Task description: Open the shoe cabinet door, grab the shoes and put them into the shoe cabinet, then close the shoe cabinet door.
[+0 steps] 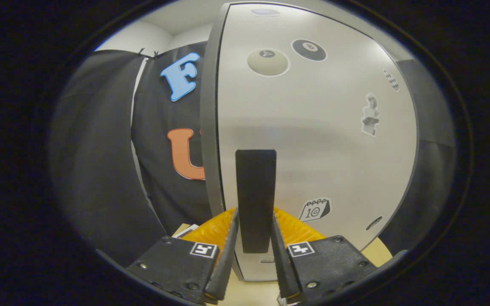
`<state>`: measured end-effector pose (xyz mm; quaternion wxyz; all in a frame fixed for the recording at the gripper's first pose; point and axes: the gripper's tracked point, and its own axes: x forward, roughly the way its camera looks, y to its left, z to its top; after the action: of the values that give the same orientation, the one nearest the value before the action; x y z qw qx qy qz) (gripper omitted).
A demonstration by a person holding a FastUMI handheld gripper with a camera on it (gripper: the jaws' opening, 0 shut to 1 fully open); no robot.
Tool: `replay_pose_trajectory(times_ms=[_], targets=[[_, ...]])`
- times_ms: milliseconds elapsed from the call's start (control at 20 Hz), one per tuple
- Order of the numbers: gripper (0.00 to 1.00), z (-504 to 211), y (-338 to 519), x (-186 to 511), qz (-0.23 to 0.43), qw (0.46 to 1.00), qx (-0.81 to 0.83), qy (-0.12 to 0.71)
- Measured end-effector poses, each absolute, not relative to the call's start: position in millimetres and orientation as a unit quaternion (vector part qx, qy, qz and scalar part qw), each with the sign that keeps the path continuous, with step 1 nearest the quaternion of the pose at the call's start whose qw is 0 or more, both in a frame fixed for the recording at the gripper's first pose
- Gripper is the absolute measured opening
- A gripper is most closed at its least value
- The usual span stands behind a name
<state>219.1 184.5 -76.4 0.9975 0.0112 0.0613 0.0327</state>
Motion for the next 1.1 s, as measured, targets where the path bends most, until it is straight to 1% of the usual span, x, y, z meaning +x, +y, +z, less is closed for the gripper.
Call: replay_pose_trajectory(times_ms=[100, 250, 550, 750, 1100], targets=[[0.40, -77.8, 184.9, 219.7, 0.031, 0.997, 0.012, 0.068], [0.39, -77.9, 183.0, 218.2, 0.025, 0.997, 0.002, 0.071], [0.30, -79.2, 180.2, 207.9, 0.063, 0.995, -0.007, 0.079], [0.28, -81.0, 178.9, 183.5, 0.090, 0.993, -0.003, 0.082], [0.26, -81.3, 165.0, 150.6, 0.105, 0.992, -0.012, 0.073]])
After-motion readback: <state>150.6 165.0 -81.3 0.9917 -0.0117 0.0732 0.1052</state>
